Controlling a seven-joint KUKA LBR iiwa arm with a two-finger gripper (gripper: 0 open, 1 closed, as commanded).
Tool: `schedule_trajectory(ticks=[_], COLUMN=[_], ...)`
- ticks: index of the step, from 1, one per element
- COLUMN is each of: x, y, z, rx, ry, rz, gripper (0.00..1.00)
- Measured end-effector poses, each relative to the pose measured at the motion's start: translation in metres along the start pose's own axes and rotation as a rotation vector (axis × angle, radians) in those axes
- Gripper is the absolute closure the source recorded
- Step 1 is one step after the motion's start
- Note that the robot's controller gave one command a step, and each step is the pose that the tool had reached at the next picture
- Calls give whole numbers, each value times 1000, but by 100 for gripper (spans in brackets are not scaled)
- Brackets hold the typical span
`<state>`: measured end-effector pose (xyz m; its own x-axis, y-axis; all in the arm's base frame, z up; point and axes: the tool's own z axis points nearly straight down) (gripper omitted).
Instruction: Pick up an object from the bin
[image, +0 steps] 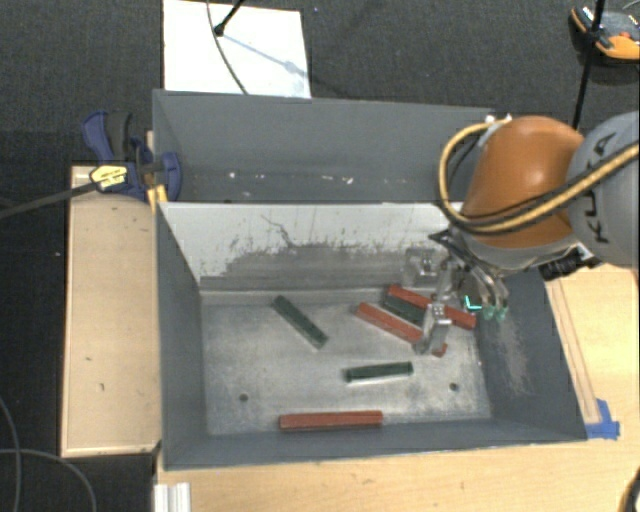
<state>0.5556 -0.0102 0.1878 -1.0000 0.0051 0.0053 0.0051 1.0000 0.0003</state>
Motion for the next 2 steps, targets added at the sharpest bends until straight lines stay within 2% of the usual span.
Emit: schedule_trajectory(ticks=[1, 2], x=[-2, -2], y=[0, 0], z=[-4, -4], rx=[0, 0], ry=[-9, -9], rz=[-1, -1], gripper=[100, 0])
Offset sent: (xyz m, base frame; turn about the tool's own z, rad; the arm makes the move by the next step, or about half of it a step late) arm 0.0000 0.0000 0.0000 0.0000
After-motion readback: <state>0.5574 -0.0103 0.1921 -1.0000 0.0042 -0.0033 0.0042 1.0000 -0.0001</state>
